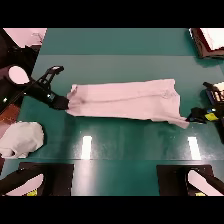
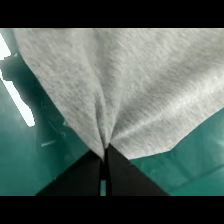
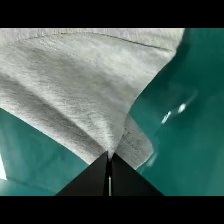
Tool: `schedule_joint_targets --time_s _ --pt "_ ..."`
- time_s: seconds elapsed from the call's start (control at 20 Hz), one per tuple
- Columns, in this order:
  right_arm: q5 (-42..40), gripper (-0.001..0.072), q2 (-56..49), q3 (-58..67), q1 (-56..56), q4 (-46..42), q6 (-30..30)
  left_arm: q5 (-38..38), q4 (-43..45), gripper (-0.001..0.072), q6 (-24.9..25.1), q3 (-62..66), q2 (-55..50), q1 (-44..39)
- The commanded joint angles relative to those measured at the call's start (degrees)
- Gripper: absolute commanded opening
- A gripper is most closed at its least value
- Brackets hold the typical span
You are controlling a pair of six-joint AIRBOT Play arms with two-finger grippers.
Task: Fold the shirts.
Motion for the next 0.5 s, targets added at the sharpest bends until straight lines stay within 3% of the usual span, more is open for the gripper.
schedule_joint_targets --time_s 0.0,0.15,0.25,0.45 --pt "9.07 0.0014 9.99 0.17 -0.74 -3.39 0.79 -8.83 1.4 0.0024 -1.05 -3.02 5.14 0.04" --pt "8.68 0.0014 14.49 0.17 1.57 -2.97 1.88 -9.38 -3.04 0.0024 -2.75 -6.95 5.55 0.04" --pt "6.38 0.0015 15.04 0.2 4.61 -2.95 2.05 -4.42 -3.28 0.0024 -2.93 -8.24 5.55 0.04" --pt "-0.48 0.0014 9.81 0.37 10.12 -2.97 3.54 6.54 -0.33 0.0025 -8.09 -8.22 5.53 0.07"
